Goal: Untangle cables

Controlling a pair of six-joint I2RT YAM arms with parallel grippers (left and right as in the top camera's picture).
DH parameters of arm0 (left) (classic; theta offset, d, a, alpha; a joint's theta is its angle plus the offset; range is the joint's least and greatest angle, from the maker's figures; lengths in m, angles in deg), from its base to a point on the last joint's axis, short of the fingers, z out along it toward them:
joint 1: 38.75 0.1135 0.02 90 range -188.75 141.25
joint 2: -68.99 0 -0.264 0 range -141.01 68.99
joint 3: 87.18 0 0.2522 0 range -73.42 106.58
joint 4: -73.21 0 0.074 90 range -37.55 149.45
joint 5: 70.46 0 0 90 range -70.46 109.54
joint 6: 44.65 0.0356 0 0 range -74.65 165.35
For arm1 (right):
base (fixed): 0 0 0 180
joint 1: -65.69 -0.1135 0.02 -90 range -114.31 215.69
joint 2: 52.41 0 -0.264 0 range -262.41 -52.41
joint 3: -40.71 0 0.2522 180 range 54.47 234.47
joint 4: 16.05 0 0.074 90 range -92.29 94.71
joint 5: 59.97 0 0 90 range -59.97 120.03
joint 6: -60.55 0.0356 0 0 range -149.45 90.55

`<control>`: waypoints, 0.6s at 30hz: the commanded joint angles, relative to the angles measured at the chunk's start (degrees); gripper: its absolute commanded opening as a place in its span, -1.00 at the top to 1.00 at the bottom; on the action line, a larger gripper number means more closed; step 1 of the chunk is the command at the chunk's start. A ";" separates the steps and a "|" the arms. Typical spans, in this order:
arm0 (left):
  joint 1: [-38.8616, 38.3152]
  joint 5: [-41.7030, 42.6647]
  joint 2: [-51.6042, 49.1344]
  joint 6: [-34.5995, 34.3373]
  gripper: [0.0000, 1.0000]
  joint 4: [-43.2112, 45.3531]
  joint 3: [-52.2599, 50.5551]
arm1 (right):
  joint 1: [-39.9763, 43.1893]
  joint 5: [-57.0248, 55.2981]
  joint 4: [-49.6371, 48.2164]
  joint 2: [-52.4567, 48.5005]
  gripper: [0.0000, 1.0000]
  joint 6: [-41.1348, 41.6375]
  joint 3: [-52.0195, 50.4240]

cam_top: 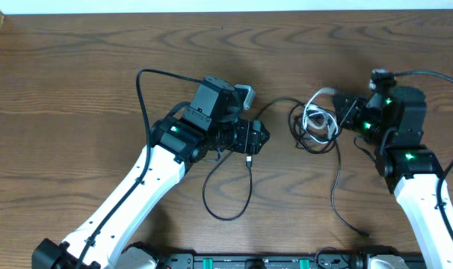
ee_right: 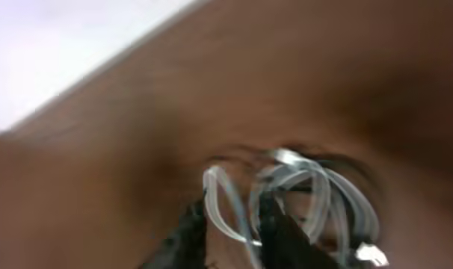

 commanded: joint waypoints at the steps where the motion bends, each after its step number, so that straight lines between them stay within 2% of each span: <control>1: -0.11 -2.21 -0.70 0.76 -0.50 -0.07 0.87 | -0.20 -18.36 4.79 0.46 0.21 0.72 0.46; 2: -0.13 -2.38 -0.70 0.76 -0.50 -0.07 0.87 | -0.20 -19.71 6.82 0.46 -0.03 1.95 0.46; 6: -0.13 -2.36 -0.70 0.76 -0.50 -0.07 0.87 | -0.20 -27.89 15.56 0.20 -0.75 9.27 0.46; 9: -0.13 -2.36 -0.70 0.76 -0.50 -0.11 0.87 | -0.20 -33.59 22.29 -0.83 -0.99 17.05 0.46; 12: -0.13 -2.36 -0.70 0.76 -0.50 -0.09 0.87 | -0.24 -26.27 21.70 -1.40 -0.98 14.67 0.46; 14: -0.13 -2.36 -0.70 0.76 -0.50 -0.11 0.87 | -0.24 -18.38 20.24 -1.68 -0.96 7.67 0.46; 16: -0.13 -2.36 -0.70 0.79 -0.50 -0.11 0.87 | -0.24 -12.72 20.31 -1.70 -0.78 2.36 0.46; 18: -0.13 -2.36 -0.70 0.79 -0.50 -0.15 0.87 | -0.24 -10.25 22.05 -1.70 -0.38 -0.70 0.46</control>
